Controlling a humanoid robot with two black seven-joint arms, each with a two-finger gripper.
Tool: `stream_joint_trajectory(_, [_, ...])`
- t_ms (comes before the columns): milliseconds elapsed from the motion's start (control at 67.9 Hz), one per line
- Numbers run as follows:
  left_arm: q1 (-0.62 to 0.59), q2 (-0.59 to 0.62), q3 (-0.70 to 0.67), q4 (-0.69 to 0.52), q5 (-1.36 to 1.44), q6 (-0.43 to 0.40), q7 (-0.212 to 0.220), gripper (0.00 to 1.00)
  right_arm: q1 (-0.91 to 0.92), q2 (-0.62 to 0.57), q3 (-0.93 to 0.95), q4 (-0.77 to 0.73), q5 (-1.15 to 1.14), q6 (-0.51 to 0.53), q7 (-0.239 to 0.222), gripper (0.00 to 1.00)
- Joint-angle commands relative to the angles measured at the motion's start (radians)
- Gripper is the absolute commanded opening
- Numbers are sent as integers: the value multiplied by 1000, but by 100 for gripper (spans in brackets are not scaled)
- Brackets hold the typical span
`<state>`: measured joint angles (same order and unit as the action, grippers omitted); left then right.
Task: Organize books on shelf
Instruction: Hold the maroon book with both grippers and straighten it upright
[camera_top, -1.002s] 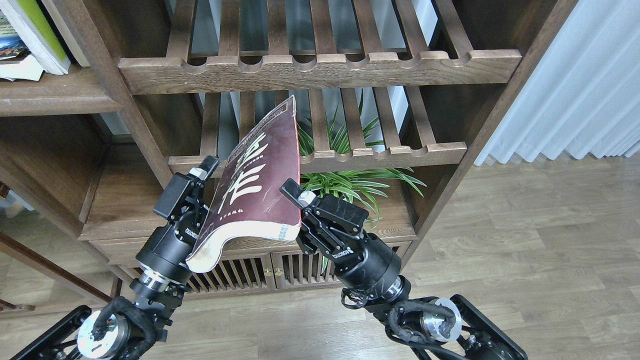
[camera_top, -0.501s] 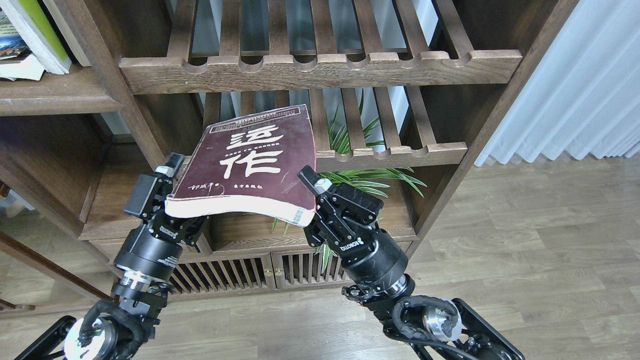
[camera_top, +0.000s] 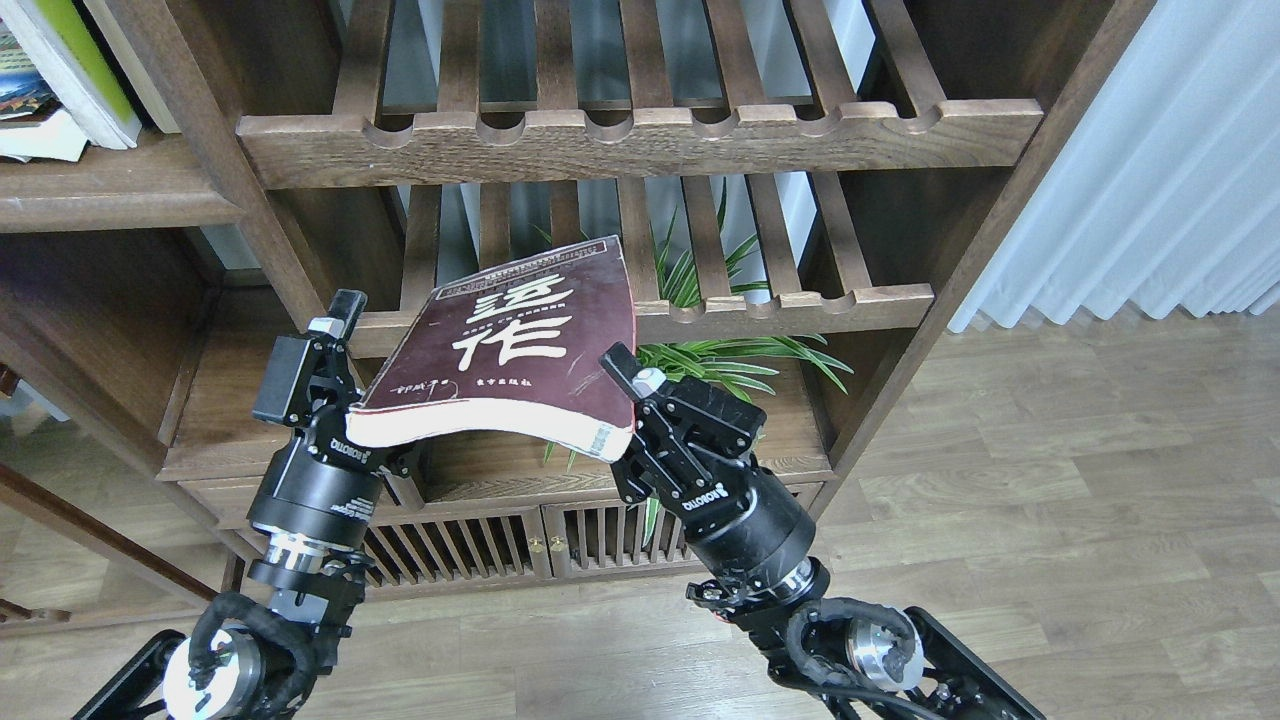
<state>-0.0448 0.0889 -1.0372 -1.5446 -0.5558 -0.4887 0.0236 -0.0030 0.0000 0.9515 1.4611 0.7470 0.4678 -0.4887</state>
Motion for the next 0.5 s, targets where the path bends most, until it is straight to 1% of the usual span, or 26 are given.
stream_joint_trajectory(0, [-13, -26, 5, 0, 5, 0, 4, 99, 0, 0, -2, -1, 0, -2, 0, 1])
stream_joint_trajectory(133, [-30, -41, 12, 3, 8, 0, 6, 98, 0, 0, -4, -2, 0, -2, 0, 1])
stream_joint_trajectory(295, [-32, -41, 57, 11, 16, 0, 13, 98, 0, 0, -8, -7, -1, -2, 0, 1])
stream_joint_trajectory(486, [-32, -37, 83, 35, 91, 0, 13, 98, 0, 0, -8, -7, -8, -2, 0, 1])
